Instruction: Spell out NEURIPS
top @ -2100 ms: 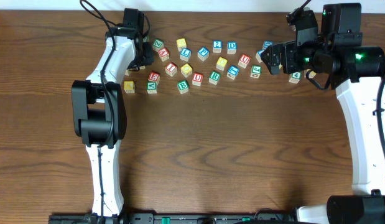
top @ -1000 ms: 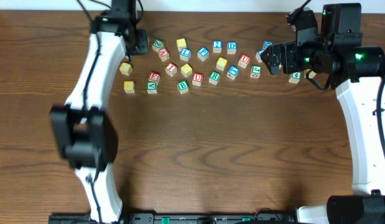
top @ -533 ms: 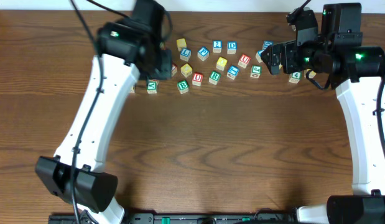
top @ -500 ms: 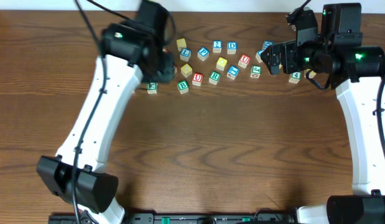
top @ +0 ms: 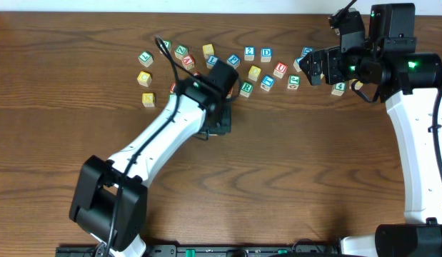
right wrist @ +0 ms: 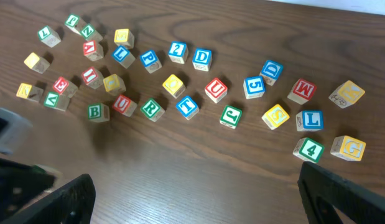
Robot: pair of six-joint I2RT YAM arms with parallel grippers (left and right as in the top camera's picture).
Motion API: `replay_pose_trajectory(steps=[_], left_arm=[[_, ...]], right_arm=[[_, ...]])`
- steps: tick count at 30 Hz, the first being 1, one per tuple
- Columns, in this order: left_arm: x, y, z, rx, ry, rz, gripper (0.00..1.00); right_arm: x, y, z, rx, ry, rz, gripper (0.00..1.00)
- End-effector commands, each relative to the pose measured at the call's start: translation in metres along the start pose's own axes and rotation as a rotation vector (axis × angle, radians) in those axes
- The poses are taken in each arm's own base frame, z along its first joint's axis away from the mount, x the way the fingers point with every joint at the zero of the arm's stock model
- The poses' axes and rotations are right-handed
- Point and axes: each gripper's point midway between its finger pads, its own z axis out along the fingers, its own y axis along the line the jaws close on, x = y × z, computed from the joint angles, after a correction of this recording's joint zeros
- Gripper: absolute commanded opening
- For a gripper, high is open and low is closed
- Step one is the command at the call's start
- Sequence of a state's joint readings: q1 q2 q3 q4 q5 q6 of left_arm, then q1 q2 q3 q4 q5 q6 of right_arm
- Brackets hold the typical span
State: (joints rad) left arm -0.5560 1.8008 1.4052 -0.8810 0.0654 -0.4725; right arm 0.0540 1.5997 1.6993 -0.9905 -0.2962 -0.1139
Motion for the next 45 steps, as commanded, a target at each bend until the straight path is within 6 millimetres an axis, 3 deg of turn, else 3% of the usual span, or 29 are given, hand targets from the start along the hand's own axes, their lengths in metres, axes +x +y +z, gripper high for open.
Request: replay_pose_trajectory(steps=[1,12,17,45], left_arm=[[0.008,0.001,0.019,-0.008,0.006,-0.07,0.21],[-0.006,-0.01,0.059,0.055,-0.088,-0.057,0.21],[-0.003,-0.008,0.075,0.039,-0.063,-0.058,0.21],[0.002,0.0,0.079,0.0,-0.046,-0.021,0.21]], right_arm=[[-0.006,0.002,-0.005,-0.007,-0.019,-0.013,0.99],[-0.006,0.002,-0.005,-0.007,-0.019,-0.013,0.99],[-0.006,0.002,-0.005,-0.007,-0.019,-0.013,0.99],[-0.006,0.002,-0.005,-0.007,-0.019,-0.013,0.99]])
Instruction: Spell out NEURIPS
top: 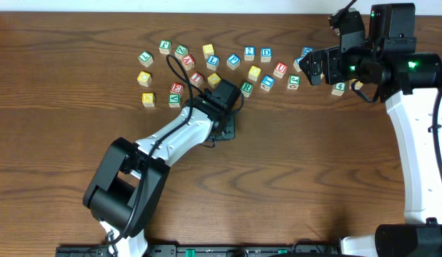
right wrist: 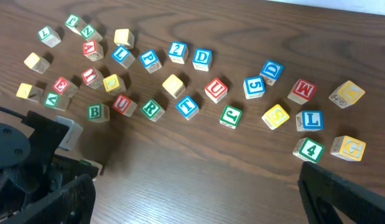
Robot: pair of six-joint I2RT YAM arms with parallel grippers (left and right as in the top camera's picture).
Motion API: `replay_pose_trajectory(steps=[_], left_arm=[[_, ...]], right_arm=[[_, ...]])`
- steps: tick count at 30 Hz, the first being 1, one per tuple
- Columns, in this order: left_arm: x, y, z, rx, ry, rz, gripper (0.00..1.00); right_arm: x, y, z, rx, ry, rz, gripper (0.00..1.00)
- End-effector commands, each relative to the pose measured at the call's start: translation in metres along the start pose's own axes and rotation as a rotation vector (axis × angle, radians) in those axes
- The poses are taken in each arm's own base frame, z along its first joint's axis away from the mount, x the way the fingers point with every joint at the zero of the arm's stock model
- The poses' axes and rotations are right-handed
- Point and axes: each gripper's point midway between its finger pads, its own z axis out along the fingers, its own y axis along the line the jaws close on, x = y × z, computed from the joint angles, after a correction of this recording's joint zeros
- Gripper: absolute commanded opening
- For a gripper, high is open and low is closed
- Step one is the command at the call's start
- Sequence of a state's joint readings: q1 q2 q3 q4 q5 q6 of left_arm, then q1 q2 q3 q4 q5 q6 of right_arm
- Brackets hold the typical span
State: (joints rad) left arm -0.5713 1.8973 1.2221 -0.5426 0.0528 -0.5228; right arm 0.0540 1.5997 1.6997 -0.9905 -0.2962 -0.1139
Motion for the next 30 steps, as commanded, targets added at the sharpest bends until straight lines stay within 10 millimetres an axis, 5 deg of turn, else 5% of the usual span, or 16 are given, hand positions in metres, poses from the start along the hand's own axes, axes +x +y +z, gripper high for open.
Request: replay_pose_trajectory(steps=[1,30], left_arm=[[0.003,0.004,0.005,-0.022,0.005,0.015,0.21],[0.002,0.004,0.017,-0.022,0.006,0.015,0.3]], right_arm=[[-0.006,0.002,-0.005,-0.007,-0.019,-0.013,0.99],[-0.006,0.002,-0.005,-0.007,-0.019,-0.013,0.99]])
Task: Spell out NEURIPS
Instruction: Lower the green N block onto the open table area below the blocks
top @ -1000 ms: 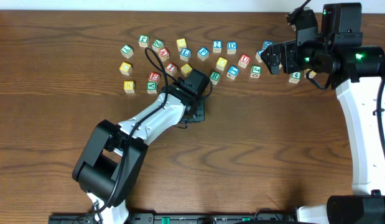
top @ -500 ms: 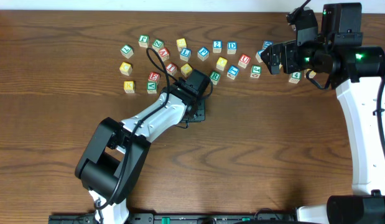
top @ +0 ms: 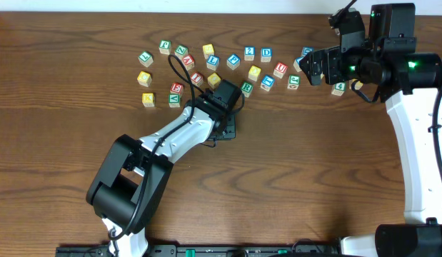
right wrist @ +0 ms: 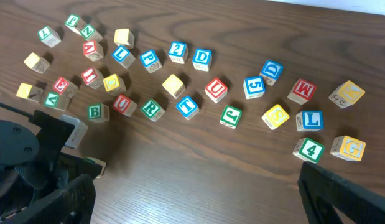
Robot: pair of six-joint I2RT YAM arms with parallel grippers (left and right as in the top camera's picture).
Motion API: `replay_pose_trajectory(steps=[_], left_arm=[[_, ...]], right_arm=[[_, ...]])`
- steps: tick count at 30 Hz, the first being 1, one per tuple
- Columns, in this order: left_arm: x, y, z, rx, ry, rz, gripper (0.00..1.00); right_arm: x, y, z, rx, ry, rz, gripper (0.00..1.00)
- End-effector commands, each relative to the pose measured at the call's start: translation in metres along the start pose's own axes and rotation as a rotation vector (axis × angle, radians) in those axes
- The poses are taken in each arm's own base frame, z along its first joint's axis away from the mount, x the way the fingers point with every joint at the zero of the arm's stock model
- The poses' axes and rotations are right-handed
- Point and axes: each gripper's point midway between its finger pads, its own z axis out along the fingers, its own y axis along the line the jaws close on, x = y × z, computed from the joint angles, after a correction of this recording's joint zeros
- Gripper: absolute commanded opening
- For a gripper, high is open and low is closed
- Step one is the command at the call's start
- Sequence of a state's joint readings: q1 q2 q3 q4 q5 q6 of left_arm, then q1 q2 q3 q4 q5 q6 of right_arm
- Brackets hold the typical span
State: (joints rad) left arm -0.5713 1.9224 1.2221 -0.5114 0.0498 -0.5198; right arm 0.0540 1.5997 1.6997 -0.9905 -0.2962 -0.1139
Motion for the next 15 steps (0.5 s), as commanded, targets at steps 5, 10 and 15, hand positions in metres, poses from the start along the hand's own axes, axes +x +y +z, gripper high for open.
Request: replay_pose_trajectory(steps=[5,10,15], left_arm=[[0.001,0.003,0.007,-0.019,0.005,0.017,0.26],[-0.004,0.003,0.005,-0.027,-0.011,0.061,0.26],[-0.007,0.006,0.004,-0.049,-0.025,0.084,0.26]], right_arm=[[-0.006,0.002,-0.005,-0.007,-0.019,-0.013,0.99],[-0.006,0.002,-0.005,-0.007,-0.019,-0.013,0.99],[-0.006,0.002,-0.005,-0.007,-0.019,-0.013,0.99]])
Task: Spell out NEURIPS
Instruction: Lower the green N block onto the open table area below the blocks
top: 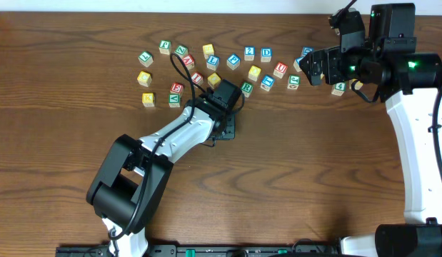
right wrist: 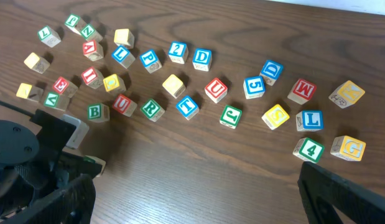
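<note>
Lettered wooden blocks lie scattered across the far half of the table. Among them are a blue P (right wrist: 150, 59), a red U (right wrist: 216, 89), a green R (right wrist: 152, 109) and a yellow S (right wrist: 276, 116). My right gripper (right wrist: 198, 208) hovers open over bare wood in front of the blocks, with nothing between its fingers. In the overhead view the right gripper (top: 311, 68) hangs above the right end of the scatter. My left gripper (top: 225, 128) points down at the table just in front of the R (top: 246, 88). Its jaws are hidden under the arm.
A green 4 (right wrist: 309, 149), a yellow G (right wrist: 349, 147), a blue L (right wrist: 311, 120) and a red M (right wrist: 302, 90) sit at the right end. The left arm (right wrist: 24, 149) fills the lower left of the wrist view. Bare wooden table (top: 313, 178) stretches in front.
At first my left arm lay across the left-middle blocks, its gripper low in front of them. 1.5 s ago the arm had swung and the gripper sat slightly further right, uncovering those blocks. It has stayed there. The right arm and the blocks kept their places.
</note>
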Robot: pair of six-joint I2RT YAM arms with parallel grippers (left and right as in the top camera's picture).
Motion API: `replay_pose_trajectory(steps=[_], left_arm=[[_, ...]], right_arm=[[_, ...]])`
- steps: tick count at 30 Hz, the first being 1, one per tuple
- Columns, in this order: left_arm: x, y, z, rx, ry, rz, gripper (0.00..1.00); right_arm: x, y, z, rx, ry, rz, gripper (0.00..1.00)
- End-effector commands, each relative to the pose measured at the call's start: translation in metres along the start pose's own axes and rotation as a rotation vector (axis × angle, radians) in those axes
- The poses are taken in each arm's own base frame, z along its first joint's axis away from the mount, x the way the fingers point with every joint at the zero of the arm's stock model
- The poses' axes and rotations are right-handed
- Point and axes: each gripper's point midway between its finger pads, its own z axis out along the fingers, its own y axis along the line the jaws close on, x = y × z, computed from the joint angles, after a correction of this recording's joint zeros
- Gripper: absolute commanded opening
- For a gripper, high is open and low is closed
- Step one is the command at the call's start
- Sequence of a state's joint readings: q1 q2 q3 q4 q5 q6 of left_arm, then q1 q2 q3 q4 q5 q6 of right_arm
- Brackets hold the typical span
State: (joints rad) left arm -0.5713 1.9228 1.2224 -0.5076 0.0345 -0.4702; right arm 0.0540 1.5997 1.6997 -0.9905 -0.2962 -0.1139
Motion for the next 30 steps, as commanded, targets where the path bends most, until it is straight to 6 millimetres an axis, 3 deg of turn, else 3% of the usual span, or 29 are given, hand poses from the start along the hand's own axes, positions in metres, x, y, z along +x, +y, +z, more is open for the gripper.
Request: replay_pose_trajectory(steps=[1,15,21,30], left_arm=[[-0.0064,0.0077,0.0034,-0.057,-0.022,0.034,0.26],[-0.0137,0.0161,0.002,-0.11,-0.06,0.033,0.26],[-0.0137,0.0159,0.002,-0.109,-0.061,0.021,0.44],[-0.0106,0.0095,0.0027,-0.071,-0.043,0.002,0.45]], right_arm=[[-0.0062,0.0024,-0.0046,-0.007,-0.019,-0.013,0.99],[-0.0062,0.0024,-0.0046,-0.007,-0.019,-0.013,0.99],[-0.0062,0.0024,-0.0046,-0.007,-0.019,-0.013,0.99],[-0.0062,0.0024,-0.0046,-0.007,-0.019,-0.013,0.99]])
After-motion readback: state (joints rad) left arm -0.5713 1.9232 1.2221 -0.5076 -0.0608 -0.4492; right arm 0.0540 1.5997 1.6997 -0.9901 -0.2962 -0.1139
